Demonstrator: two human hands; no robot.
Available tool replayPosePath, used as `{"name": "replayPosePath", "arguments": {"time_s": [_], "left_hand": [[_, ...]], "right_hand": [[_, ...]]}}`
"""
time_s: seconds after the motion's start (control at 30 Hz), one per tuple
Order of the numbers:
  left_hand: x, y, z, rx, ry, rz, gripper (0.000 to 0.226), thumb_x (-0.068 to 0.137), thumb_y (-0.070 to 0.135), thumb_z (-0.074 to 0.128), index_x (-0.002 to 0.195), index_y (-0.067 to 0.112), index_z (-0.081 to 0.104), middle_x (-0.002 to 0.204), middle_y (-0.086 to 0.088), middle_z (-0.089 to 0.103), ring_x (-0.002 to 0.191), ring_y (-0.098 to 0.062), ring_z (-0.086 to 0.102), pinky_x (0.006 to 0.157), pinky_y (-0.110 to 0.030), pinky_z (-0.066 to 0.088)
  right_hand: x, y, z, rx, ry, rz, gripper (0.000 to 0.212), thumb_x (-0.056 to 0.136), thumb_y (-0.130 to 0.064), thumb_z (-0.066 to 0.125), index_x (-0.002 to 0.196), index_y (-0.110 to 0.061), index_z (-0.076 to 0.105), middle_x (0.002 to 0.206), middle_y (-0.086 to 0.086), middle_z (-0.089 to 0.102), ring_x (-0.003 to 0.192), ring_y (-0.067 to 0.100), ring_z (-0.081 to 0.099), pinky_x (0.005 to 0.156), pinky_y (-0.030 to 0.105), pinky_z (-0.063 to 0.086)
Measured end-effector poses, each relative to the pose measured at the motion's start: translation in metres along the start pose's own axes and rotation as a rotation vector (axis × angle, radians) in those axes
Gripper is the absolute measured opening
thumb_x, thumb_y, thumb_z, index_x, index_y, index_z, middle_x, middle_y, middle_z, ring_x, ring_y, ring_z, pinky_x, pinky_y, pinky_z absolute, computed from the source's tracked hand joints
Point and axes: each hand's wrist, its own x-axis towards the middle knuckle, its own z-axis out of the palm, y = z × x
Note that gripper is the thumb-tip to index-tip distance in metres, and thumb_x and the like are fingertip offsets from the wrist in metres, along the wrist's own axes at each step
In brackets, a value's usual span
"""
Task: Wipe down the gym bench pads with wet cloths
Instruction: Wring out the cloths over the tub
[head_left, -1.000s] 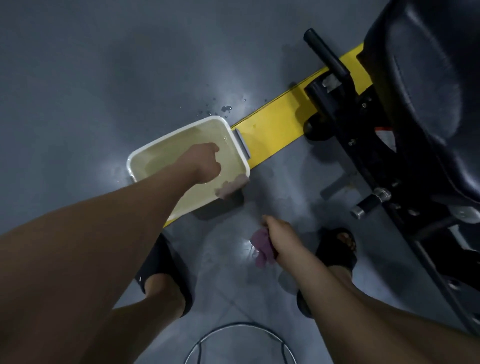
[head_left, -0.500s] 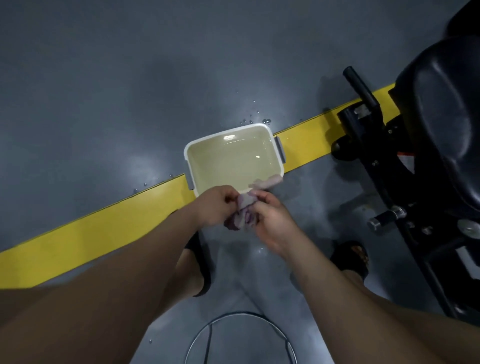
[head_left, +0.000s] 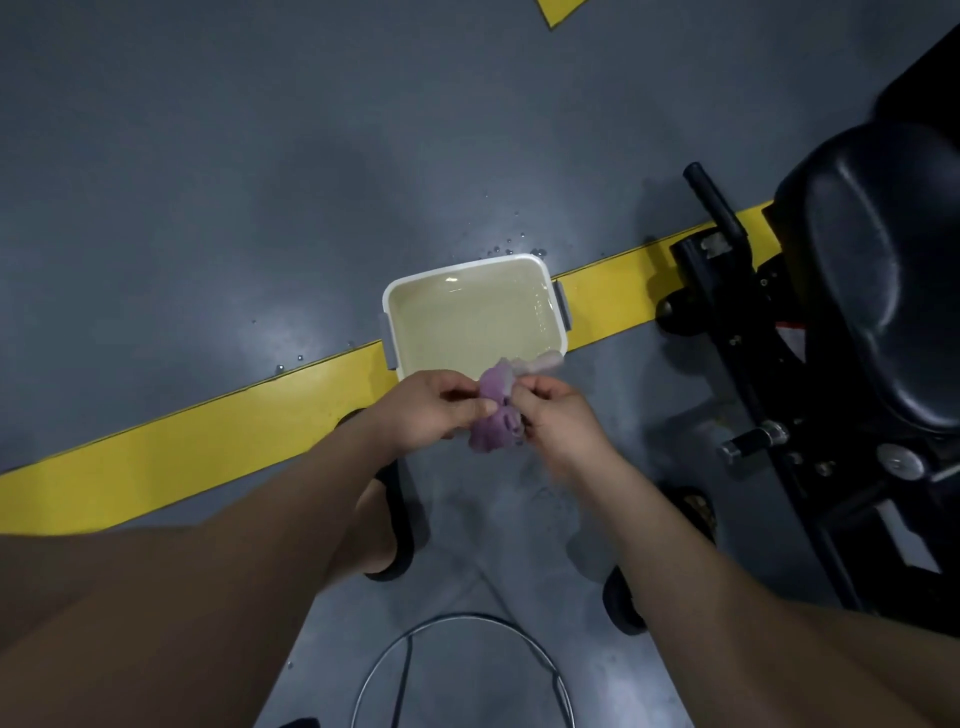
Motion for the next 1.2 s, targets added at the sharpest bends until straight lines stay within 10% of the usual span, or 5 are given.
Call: {"name": "replayPosePath", "arguments": {"time_s": [0.27, 0.47, 0.7, 0.87, 1.2], "left_hand": [[-0.004, 0.0, -0.009, -0.163, 0.249, -0.099, 0.035, 0.093, 0.032, 0.048, 0.089, 0.007, 0.072, 0.091, -0.011, 0.074, 0.089, -0.029, 0.068, 0.085, -0.036, 0.053], [-0.008, 0.011, -0.009, -0.33, 0.217, -0.179, 0.049, 0.086, 0.057, 0.049, 0.092, 0.015, 0.074, 0.091, -0.01, 0.073, 0.094, -0.034, 0.067, 0.096, -0.047, 0.052], [-0.014, 0.015, -0.009, -0.175, 0.214, 0.03, 0.028, 0.094, 0.033, 0.057, 0.094, 0.006, 0.057, 0.088, 0.012, 0.06, 0.084, -0.01, 0.053, 0.08, -0.034, 0.042], [-0.021, 0.021, -0.011, -0.175, 0.25, 0.044, 0.016, 0.099, 0.036, 0.06, 0.09, 0.023, 0.058, 0.061, 0.014, 0.054, 0.057, -0.008, 0.047, 0.054, -0.023, 0.038], [-0.028, 0.024, -0.029, -0.269, 0.285, 0.001, 0.017, 0.102, 0.025, 0.057, 0.097, 0.02, 0.072, 0.075, 0.0, 0.067, 0.069, -0.016, 0.058, 0.062, -0.028, 0.044]], "right_hand": [[-0.016, -0.019, -0.018, -0.324, 0.032, -0.063, 0.053, 0.104, -0.049, 0.05, 0.075, -0.007, 0.063, 0.065, 0.0, 0.054, 0.054, 0.006, 0.046, 0.057, 0.018, 0.04], [-0.017, -0.023, -0.013, 0.199, -0.169, 0.049, 0.056, 0.09, -0.055, 0.065, 0.121, -0.009, 0.07, 0.124, 0.016, 0.07, 0.118, 0.027, 0.067, 0.1, 0.037, 0.052], [-0.019, -0.019, -0.001, 0.258, 0.072, 0.113, 0.026, 0.093, 0.009, 0.052, 0.107, -0.013, 0.053, 0.099, 0.013, 0.064, 0.076, 0.022, 0.061, 0.066, 0.033, 0.056], [-0.028, -0.022, 0.003, 0.391, -0.075, 0.257, 0.02, 0.103, -0.036, 0.058, 0.107, -0.018, 0.067, 0.091, 0.005, 0.071, 0.069, 0.014, 0.068, 0.062, 0.026, 0.058], [-0.03, -0.014, 0.0, 0.25, 0.005, 0.193, 0.009, 0.104, -0.017, 0.054, 0.1, -0.02, 0.061, 0.092, 0.006, 0.068, 0.074, 0.016, 0.064, 0.08, 0.032, 0.059]]}}
